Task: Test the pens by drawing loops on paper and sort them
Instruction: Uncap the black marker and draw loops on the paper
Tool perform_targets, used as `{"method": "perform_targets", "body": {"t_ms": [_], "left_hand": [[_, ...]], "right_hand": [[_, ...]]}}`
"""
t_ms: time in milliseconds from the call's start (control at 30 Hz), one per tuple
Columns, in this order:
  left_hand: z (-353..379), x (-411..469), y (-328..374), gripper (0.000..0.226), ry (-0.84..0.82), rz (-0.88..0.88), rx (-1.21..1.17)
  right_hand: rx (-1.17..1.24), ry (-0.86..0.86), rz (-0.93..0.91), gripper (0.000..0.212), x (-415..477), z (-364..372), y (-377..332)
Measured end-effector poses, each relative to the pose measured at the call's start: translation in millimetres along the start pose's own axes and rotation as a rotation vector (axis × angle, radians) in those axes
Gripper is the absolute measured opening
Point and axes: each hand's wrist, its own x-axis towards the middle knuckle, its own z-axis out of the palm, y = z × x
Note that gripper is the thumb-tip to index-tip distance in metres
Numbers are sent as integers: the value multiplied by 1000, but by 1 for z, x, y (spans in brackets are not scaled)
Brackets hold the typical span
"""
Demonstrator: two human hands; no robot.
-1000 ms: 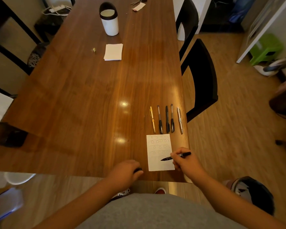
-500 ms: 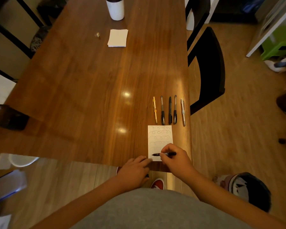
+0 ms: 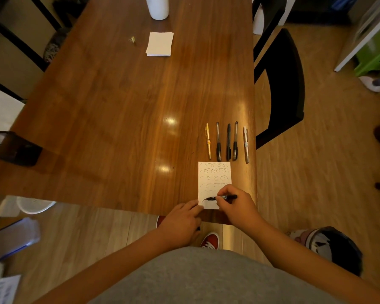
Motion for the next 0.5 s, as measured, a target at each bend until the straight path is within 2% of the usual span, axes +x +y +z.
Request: {"method": "perform_targets", "body": {"t_ms": [267,500], "left_hand": [[-5,3,4,35,51,27,-18],[-2,8,9,40,-102,36,45]], "right_hand": [[24,40,53,4,-5,-11,7],[44,17,49,7,-14,-11,11]]}}
